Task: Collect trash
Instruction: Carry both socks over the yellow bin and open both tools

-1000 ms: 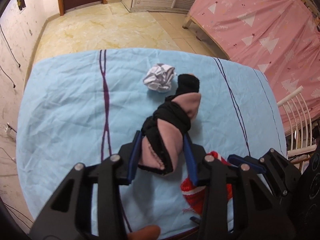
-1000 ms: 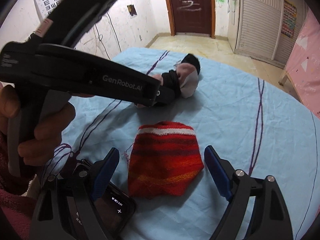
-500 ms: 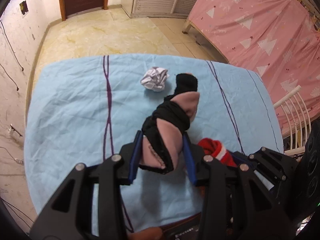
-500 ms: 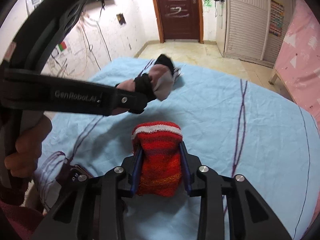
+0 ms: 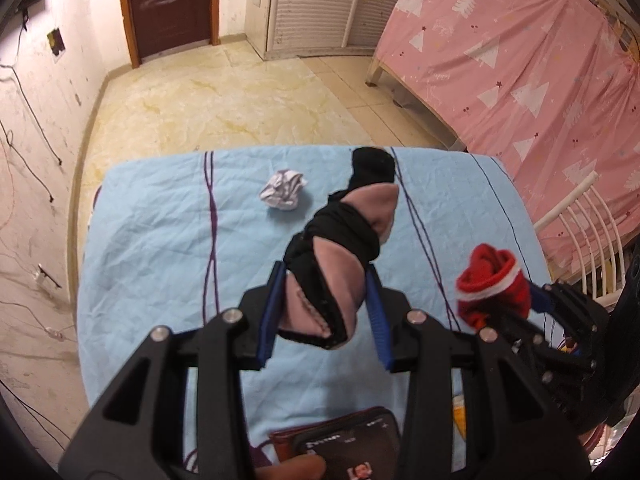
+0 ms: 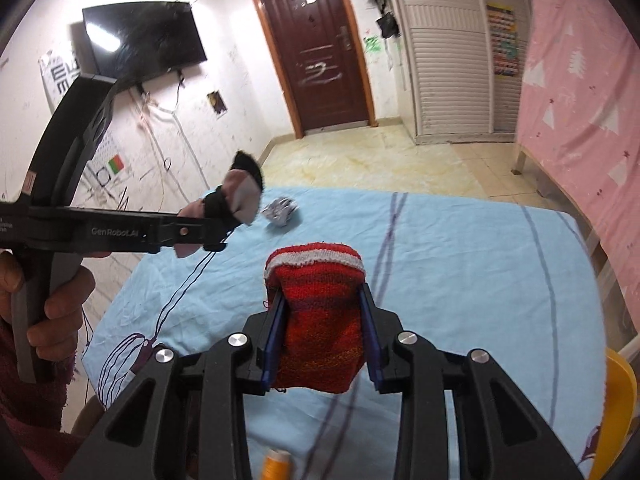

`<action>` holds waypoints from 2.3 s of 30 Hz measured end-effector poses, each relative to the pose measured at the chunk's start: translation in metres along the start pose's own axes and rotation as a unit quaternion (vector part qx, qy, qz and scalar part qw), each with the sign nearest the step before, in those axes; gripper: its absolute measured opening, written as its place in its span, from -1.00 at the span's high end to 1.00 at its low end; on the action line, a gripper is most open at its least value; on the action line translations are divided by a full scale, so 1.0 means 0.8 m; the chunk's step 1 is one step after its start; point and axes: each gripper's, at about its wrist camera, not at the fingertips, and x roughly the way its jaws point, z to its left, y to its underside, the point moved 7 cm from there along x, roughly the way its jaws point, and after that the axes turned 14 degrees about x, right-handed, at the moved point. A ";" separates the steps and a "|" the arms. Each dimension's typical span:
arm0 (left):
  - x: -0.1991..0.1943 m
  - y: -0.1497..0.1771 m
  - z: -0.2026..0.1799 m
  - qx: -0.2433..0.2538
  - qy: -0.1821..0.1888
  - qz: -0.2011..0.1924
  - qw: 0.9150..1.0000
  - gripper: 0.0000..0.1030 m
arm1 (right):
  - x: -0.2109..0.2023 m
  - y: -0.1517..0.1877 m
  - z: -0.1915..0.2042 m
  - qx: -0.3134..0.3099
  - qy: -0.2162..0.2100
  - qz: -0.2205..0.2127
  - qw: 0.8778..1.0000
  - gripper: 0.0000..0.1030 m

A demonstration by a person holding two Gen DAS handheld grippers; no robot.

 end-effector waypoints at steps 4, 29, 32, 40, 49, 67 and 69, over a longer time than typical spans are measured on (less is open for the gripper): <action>-0.006 -0.005 -0.017 0.013 -0.007 0.000 1.000 0.28 | -0.020 -0.009 -0.024 0.015 0.001 -0.018 1.000 0.46; 0.007 -0.058 -0.236 0.163 0.000 0.002 0.987 0.28 | -0.172 -0.013 -0.220 0.133 0.062 -0.135 0.980 0.45; 0.013 -0.062 -0.280 0.190 0.011 0.003 0.982 0.28 | -0.193 -0.008 -0.255 0.151 0.078 -0.148 0.974 0.45; 0.042 -0.067 -0.381 0.252 0.018 0.015 0.968 0.28 | -0.229 0.019 -0.344 0.202 0.111 -0.168 0.958 0.45; 0.076 -0.061 -0.470 0.292 0.044 0.039 0.955 0.28 | -0.233 0.050 -0.422 0.257 0.121 -0.169 0.944 0.45; 0.086 -0.073 -0.517 0.296 0.055 0.041 0.953 0.16 | -0.226 0.064 -0.447 0.278 0.123 -0.167 0.938 -0.31; 0.083 -0.076 -0.508 0.291 0.050 0.038 0.955 0.16 | -0.226 0.061 -0.437 0.273 0.122 -0.168 0.939 -0.31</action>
